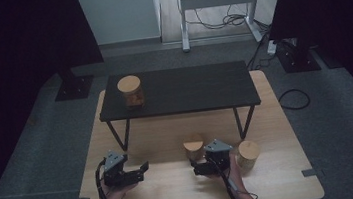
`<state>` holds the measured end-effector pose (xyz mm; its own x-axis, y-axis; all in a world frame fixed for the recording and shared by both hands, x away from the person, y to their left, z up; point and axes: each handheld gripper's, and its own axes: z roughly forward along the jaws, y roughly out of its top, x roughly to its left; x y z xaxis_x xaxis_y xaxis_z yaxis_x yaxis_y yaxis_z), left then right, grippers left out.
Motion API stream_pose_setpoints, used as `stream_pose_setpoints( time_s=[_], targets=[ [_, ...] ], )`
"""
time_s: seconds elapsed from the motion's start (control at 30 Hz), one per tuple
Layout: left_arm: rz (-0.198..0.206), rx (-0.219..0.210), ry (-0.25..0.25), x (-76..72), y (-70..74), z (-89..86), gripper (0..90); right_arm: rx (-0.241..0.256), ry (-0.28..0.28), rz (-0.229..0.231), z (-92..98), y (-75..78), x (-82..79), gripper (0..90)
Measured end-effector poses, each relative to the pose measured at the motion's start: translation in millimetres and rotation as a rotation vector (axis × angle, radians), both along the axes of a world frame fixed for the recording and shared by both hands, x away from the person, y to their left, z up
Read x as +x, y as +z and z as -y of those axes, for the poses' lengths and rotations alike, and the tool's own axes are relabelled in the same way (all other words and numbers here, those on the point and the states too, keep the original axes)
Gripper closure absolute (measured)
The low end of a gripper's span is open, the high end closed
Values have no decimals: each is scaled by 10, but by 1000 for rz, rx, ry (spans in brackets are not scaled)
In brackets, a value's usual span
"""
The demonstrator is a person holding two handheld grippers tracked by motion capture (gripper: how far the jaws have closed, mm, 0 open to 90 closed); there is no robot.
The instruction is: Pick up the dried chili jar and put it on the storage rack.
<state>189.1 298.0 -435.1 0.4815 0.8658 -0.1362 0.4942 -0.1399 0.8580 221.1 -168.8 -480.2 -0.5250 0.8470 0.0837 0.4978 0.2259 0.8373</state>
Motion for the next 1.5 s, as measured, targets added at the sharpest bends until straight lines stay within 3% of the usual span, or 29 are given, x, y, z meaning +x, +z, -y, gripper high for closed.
stream_pose_setpoints(
  time_s=[1.5],
  targets=[
    [-21, 29, -31, 55, -40, 95, 85, -4, 30, -5, -158, -47, 319, 59]
  ],
)
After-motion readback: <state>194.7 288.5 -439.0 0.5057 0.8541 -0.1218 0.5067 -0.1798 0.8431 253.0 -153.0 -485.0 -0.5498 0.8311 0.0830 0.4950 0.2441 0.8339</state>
